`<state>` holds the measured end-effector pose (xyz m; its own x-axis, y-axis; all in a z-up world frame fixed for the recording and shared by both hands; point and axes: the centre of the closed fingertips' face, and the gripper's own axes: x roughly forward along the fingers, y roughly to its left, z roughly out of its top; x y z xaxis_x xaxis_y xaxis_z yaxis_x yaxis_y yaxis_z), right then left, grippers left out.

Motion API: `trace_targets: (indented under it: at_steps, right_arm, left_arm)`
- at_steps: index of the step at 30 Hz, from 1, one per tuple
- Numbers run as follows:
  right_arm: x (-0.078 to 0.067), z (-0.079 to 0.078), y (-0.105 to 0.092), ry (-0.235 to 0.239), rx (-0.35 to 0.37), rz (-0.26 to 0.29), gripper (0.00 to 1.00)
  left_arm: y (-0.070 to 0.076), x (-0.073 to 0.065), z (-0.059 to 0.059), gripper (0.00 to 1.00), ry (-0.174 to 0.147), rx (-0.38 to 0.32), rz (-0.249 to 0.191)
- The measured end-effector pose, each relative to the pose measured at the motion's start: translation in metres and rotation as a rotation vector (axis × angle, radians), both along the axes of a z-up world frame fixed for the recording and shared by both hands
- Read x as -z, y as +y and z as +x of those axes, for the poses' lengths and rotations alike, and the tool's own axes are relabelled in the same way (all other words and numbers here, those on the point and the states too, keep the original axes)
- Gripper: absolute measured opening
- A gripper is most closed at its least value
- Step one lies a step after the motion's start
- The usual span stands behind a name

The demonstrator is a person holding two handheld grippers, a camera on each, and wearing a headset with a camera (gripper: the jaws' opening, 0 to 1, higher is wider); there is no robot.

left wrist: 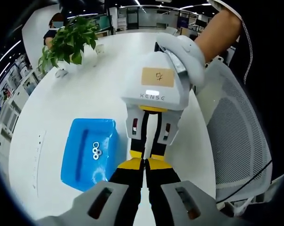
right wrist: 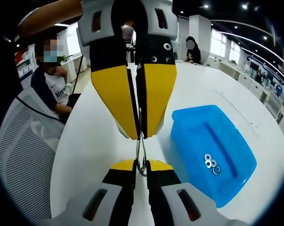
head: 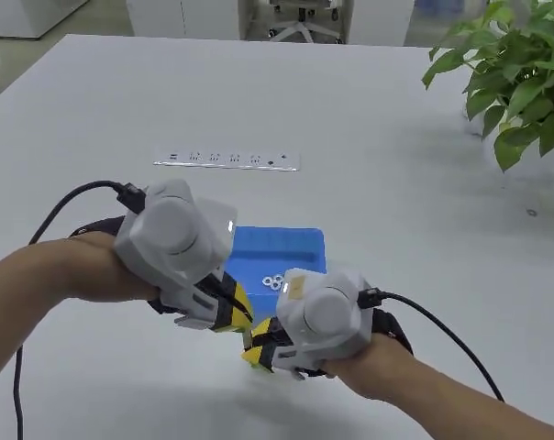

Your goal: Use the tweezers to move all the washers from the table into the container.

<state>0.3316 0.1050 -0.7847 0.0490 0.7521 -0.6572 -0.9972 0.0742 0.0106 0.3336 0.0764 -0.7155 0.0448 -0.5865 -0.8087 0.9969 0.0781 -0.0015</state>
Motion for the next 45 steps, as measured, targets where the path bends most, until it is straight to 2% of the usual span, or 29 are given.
trace_targets:
  at_steps: [21, 29, 36, 45]
  right_arm:
    - [-0.024, -0.005, -0.004, -0.031, -0.001, -0.012, 0.10]
    - [-0.039, 0.000, -0.005, -0.046, 0.008, -0.007, 0.10]
    - [-0.050, 0.004, -0.006, -0.060, 0.005, -0.015, 0.10]
    - [-0.065, 0.013, -0.004, -0.078, 0.006, -0.017, 0.10]
  left_arm:
    - [0.000, -0.025, -0.006, 0.06, -0.012, 0.007, -0.014]
    - [-0.002, -0.040, -0.003, 0.06, -0.034, 0.017, -0.016]
    - [-0.002, -0.050, 0.000, 0.06, -0.041, 0.024, -0.014]
    - [0.000, -0.065, 0.008, 0.06, -0.058, 0.020, -0.019]
